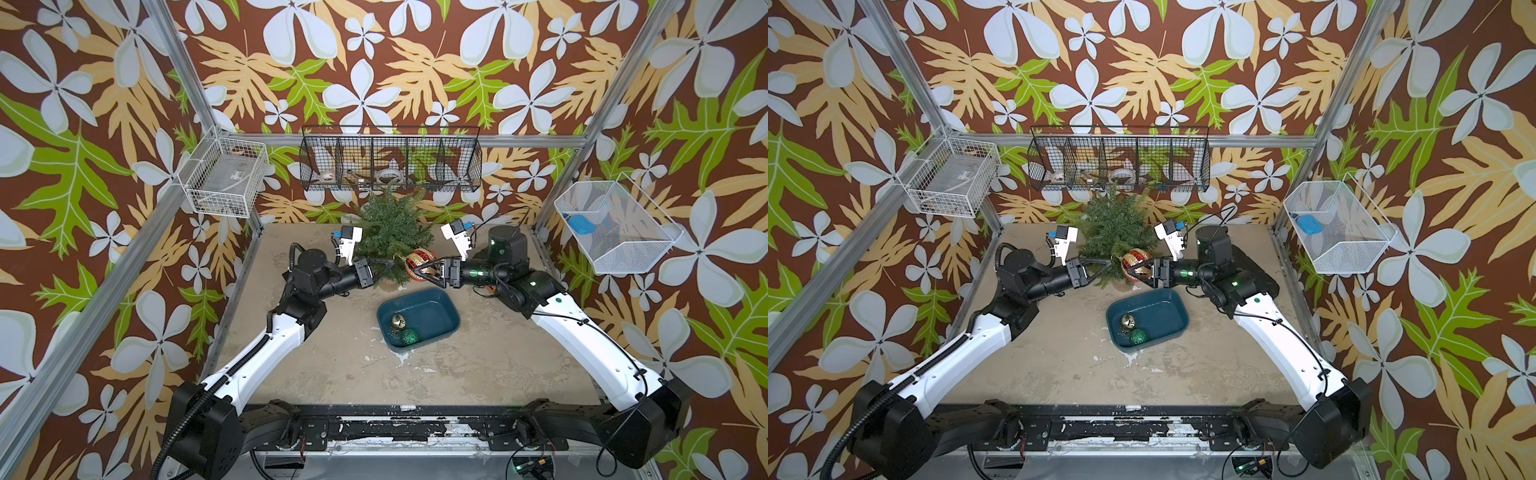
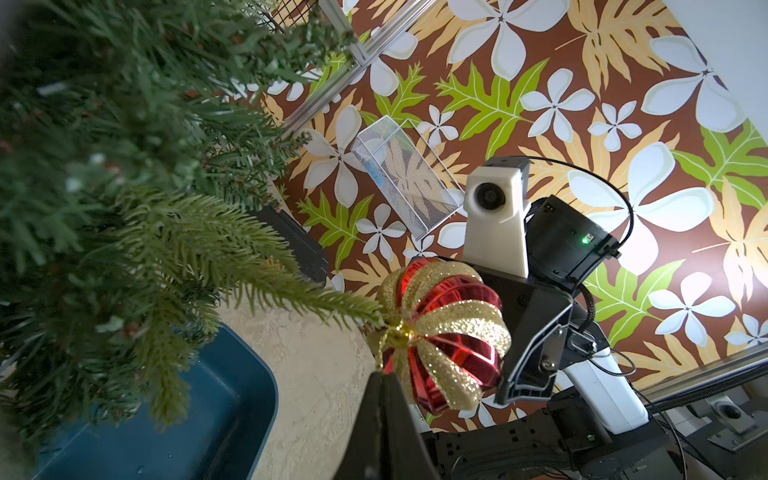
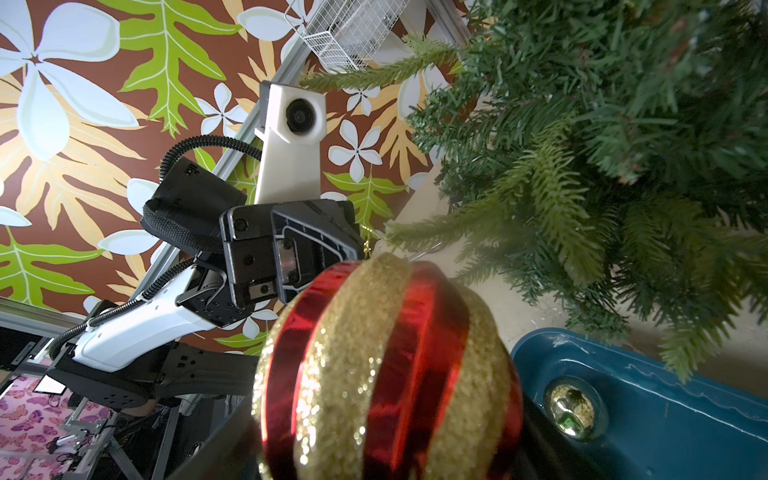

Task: Decorate the small christmas tree with ornaments
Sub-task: Hang an ornament on the christmas tree.

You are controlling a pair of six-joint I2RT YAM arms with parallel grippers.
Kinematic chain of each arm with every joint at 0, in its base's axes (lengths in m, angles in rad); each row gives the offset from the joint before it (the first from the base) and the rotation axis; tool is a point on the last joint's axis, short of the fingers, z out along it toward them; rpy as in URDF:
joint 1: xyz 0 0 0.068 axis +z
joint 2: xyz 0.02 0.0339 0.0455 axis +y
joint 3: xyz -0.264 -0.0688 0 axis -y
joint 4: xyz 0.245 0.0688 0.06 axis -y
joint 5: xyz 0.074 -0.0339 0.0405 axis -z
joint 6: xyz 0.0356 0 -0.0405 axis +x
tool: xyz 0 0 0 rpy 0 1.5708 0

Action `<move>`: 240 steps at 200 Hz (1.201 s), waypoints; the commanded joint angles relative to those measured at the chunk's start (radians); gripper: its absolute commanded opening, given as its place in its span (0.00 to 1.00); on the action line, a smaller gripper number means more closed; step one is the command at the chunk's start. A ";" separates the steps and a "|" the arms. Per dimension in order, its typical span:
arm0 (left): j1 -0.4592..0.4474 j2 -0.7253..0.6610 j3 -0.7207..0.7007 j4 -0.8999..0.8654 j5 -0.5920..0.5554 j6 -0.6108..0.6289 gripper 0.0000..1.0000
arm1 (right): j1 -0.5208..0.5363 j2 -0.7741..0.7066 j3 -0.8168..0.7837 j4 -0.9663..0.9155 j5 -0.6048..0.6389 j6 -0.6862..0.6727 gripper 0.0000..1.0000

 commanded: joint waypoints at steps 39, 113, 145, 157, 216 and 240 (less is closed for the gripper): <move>-0.002 0.005 0.007 0.027 0.026 0.007 0.00 | 0.004 -0.008 0.002 0.025 0.006 -0.009 0.74; -0.001 0.038 0.011 0.041 0.034 -0.026 0.00 | 0.003 0.034 0.014 0.022 0.003 -0.014 0.74; 0.006 0.037 0.009 0.053 0.028 -0.036 0.00 | 0.003 0.046 0.024 0.021 0.001 -0.013 0.74; 0.014 0.035 0.000 0.069 0.027 -0.051 0.00 | 0.004 0.051 0.028 0.023 -0.002 -0.013 0.73; 0.044 0.033 -0.025 0.122 0.044 -0.094 0.00 | 0.004 0.062 0.032 0.027 -0.013 -0.006 0.74; 0.046 0.039 -0.022 0.136 0.052 -0.103 0.00 | 0.003 0.058 0.035 0.033 -0.013 0.001 0.74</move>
